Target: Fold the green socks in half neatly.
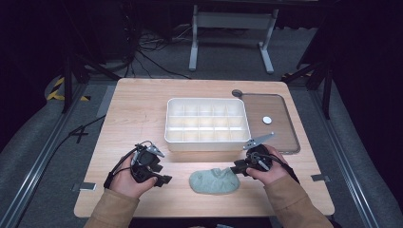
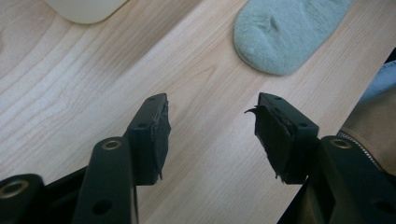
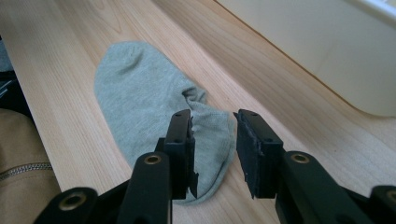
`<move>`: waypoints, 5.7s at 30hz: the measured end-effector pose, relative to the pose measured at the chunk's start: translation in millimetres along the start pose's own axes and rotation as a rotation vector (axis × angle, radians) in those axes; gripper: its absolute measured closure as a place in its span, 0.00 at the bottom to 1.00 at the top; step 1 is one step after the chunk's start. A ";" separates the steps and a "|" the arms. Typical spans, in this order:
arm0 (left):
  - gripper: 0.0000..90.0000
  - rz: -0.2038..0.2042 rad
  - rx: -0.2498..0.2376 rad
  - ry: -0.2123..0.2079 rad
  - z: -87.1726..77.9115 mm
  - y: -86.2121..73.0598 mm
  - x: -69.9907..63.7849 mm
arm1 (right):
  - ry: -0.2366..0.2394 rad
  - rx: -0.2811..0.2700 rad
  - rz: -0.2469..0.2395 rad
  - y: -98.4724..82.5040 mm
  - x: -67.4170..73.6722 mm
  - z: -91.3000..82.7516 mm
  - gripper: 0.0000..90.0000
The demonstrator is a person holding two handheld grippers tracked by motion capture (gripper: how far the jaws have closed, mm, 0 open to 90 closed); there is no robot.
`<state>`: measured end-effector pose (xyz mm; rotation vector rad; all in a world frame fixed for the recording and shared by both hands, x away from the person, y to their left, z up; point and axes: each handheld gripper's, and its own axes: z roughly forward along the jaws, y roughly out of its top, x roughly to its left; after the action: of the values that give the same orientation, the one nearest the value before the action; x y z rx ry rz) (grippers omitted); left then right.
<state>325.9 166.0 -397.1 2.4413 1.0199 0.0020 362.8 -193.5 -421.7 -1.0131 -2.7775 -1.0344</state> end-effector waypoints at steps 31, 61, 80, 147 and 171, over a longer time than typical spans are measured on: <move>0.77 0.054 0.025 -0.080 52.7 37.1 -27.9 | -0.037 0.014 -0.003 -28.7 20.5 0.1 0.98; 0.69 0.045 0.129 -0.035 81.0 41.3 -33.7 | -0.070 0.040 -0.032 -34.5 24.8 25.4 1.00; 0.94 0.033 0.106 -0.067 87.4 43.3 -40.9 | -0.070 0.047 -0.033 -33.6 25.7 23.6 0.99; 0.94 0.025 0.048 -0.260 49.4 55.9 -50.5 | -0.020 -0.019 -0.047 -28.2 37.5 41.7 1.00; 0.83 0.036 -0.003 -0.301 84.1 81.6 -60.0 | 0.034 -0.056 -0.021 -31.4 37.6 44.5 0.97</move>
<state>352.7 40.0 -424.3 2.3648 0.8400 -0.3409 324.2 -163.9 -466.4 -0.9647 -2.7529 -1.1275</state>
